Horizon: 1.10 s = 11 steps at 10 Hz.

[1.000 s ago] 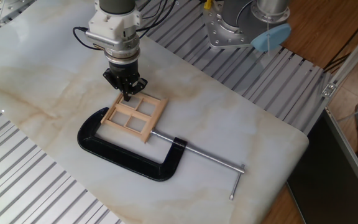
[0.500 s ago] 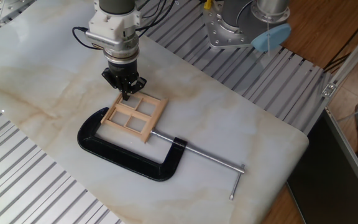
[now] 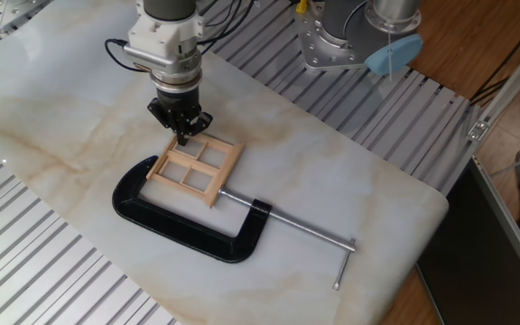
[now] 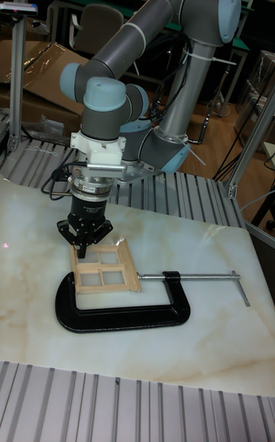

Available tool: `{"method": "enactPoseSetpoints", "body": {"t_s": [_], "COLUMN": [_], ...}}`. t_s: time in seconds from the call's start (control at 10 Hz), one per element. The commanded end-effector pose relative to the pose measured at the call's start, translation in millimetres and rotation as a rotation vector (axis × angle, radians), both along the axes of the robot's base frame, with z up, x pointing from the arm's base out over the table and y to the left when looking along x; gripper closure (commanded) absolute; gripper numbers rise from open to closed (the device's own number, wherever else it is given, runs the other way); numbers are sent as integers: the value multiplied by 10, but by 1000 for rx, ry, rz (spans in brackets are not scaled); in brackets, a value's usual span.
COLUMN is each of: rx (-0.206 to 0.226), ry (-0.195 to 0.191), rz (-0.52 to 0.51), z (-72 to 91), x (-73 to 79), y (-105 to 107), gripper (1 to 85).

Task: Close a sliding window

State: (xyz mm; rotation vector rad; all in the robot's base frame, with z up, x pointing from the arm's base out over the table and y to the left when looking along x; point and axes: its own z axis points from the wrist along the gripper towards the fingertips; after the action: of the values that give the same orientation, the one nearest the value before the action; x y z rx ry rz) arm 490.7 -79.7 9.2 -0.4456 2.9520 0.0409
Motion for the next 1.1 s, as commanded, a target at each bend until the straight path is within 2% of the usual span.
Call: {"method": "enactPoseSetpoints", "body": {"t_s": [0.0,0.4,1.0], "rx": [38,37,14], "ry": [6,10,1], "rz": [-25,-20,-1], "z": [23,30,32], "x": [1,-7,12], "y": [61,39,-16], "gripper": [850,850,850]}}
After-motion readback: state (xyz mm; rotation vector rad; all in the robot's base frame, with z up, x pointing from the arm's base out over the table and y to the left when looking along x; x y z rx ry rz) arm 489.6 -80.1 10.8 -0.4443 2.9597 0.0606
